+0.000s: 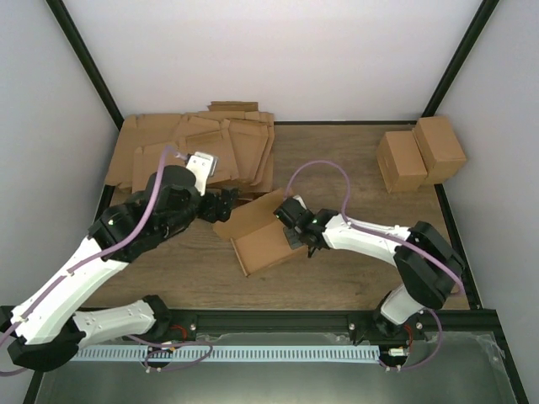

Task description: Fold the paper box

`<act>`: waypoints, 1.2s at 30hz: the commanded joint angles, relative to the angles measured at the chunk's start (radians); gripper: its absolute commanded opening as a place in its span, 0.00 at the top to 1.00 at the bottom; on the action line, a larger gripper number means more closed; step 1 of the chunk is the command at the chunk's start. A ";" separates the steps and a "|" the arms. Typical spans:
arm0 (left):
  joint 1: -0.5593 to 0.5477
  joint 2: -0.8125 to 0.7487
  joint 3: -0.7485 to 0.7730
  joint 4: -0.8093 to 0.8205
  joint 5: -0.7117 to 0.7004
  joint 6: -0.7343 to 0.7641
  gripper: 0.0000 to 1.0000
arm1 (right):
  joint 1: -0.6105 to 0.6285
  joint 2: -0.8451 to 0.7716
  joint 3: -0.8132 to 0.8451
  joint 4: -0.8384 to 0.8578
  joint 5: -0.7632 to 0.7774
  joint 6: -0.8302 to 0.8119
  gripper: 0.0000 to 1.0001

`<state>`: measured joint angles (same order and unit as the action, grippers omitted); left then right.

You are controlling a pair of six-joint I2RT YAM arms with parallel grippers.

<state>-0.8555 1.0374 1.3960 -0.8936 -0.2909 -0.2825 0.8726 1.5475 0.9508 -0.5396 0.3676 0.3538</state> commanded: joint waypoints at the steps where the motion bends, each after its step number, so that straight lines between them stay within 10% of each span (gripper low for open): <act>1: 0.019 -0.024 -0.116 -0.048 -0.035 -0.104 0.12 | -0.010 0.042 -0.034 0.052 -0.094 0.094 0.92; 16: 0.037 -0.122 -0.416 0.057 0.041 -0.210 0.08 | -0.011 0.006 -0.102 0.086 -0.118 0.162 0.68; 26: 0.037 -0.193 -0.520 0.090 0.025 -0.322 0.00 | -0.022 -0.178 -0.181 0.185 -0.267 0.124 0.01; 36: 0.043 -0.243 -0.597 0.143 0.076 -0.400 0.00 | -0.110 -0.387 -0.232 0.203 -0.366 0.099 0.00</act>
<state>-0.8223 0.8295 0.8310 -0.7979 -0.2424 -0.6262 0.8013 1.2377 0.7380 -0.3607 0.0551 0.4644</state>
